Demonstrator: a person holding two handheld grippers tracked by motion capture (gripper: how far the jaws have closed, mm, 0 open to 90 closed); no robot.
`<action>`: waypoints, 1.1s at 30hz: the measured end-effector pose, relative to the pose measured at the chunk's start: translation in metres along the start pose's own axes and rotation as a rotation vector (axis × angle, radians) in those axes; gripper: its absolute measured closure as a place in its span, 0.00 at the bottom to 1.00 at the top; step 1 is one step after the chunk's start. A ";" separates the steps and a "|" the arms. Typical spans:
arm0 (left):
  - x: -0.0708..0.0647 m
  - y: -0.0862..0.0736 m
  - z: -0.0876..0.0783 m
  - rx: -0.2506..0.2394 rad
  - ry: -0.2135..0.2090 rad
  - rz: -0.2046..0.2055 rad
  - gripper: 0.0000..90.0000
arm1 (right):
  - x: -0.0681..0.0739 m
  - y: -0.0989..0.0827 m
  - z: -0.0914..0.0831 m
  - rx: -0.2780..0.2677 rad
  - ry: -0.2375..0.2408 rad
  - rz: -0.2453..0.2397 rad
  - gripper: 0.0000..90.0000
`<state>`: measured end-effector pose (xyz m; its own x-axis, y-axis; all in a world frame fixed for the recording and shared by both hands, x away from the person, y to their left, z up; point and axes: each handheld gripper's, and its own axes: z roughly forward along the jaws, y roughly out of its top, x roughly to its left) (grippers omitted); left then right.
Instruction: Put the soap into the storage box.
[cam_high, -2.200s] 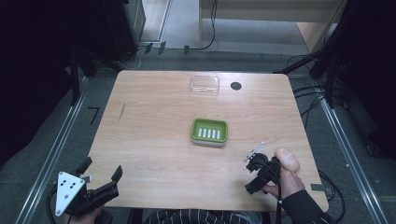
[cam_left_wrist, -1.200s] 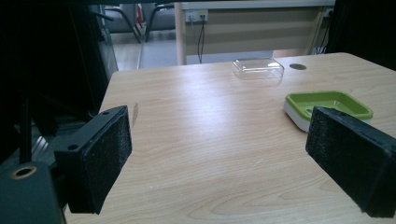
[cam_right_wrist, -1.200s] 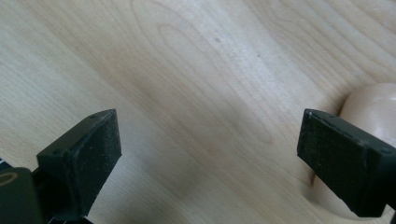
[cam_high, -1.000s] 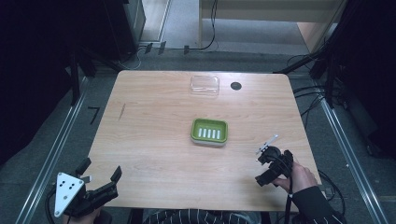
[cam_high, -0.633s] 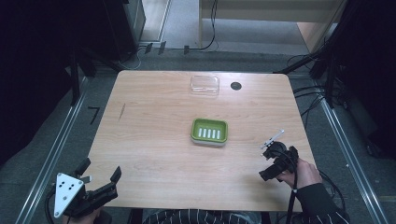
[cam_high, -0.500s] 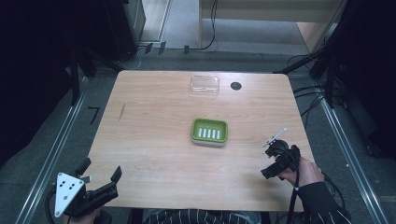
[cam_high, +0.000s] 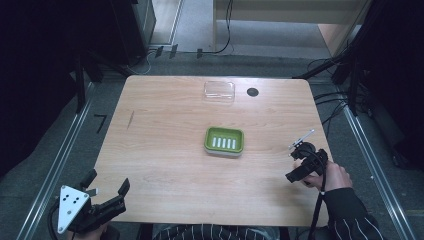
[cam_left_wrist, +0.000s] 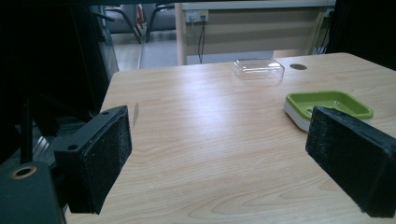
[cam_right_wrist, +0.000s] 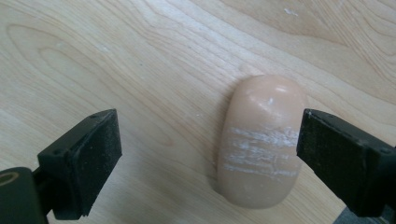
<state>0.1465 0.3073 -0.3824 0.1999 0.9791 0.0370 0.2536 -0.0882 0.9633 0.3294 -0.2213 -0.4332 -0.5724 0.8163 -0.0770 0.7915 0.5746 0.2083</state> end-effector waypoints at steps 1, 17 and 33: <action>0.000 0.000 0.000 0.000 0.000 0.000 0.08 | 0.000 0.000 0.000 0.000 0.000 0.000 0.08; 0.000 0.000 0.001 0.005 0.002 -0.002 0.08 | -0.033 0.003 0.020 0.071 0.008 0.044 0.06; 0.000 0.000 0.000 0.003 0.002 0.000 0.08 | -0.044 0.003 0.037 0.145 0.043 0.071 0.01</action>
<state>0.1465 0.3075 -0.3824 0.1982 0.9794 0.0376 0.2561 -0.0887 0.9626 0.3649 -0.2540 -0.4649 -0.5199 0.8539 -0.0250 0.8512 0.5203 0.0688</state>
